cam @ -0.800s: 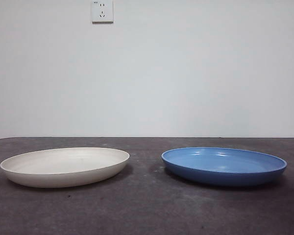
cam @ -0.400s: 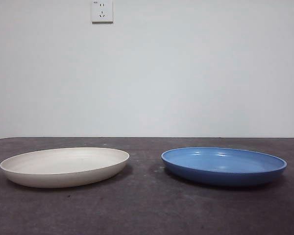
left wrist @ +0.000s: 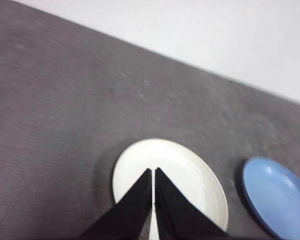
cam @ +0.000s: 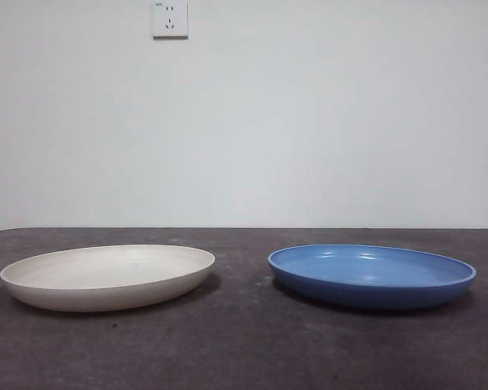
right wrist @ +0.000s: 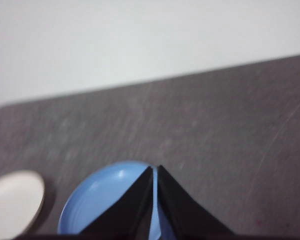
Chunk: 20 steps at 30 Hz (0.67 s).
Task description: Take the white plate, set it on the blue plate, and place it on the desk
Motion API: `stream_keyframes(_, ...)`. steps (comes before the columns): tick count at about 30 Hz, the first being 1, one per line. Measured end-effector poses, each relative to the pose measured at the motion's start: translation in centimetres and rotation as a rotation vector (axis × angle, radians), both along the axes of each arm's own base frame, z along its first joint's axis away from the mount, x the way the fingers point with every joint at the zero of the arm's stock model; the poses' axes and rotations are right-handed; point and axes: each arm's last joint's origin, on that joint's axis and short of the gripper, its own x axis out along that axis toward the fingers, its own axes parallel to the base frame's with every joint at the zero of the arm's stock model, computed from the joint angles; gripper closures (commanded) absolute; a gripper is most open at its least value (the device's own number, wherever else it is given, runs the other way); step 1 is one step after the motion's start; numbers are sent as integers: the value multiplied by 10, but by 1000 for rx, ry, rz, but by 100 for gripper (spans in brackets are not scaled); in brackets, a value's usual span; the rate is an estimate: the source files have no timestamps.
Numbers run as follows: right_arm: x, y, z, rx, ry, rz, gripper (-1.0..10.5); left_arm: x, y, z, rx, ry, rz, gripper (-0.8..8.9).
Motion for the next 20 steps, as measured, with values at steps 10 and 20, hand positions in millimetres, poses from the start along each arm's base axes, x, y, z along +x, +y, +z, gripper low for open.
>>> stream_keyframes(10,28,5,29,-41,280,251,939,21,-8,19,55,241,-270,804)
stream_keyframes(20,38,17,16,-87,553,450,939,20,-22,14,79,364,-496,804)
